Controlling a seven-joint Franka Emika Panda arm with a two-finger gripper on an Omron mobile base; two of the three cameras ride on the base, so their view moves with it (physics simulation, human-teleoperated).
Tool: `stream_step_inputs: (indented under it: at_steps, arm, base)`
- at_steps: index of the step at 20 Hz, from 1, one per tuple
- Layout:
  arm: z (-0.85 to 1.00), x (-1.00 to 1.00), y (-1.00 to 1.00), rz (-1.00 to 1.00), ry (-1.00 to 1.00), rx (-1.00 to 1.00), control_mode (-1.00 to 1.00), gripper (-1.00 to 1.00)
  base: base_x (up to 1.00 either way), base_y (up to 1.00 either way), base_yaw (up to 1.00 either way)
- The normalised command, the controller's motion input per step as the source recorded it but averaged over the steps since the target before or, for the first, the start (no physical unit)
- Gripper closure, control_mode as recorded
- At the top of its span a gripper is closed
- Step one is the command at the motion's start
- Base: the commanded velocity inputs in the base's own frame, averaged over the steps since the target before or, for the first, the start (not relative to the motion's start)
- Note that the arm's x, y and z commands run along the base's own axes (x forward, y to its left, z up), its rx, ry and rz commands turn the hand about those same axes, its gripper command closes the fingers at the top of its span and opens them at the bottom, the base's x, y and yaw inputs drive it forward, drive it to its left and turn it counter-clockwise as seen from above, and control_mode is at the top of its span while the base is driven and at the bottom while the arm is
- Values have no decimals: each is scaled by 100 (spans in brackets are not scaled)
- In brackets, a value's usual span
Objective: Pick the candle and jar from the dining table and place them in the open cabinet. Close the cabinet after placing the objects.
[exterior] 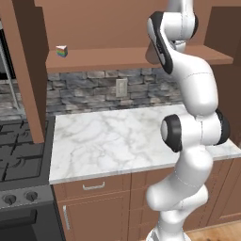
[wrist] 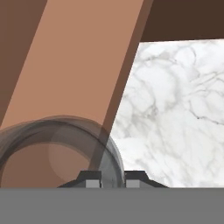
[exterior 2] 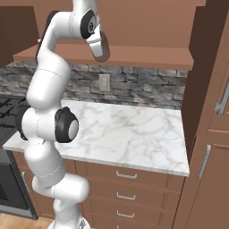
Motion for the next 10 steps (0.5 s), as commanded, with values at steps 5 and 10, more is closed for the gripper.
stream_step_inputs:
  at_steps: [5,10]
  arm:
    - [-8,22,0,0,0,0,-100,100]
    - [-8,19,0,0,0,0,-100,100]
  base:
    - [0,0,0]
    - [0,0,0]
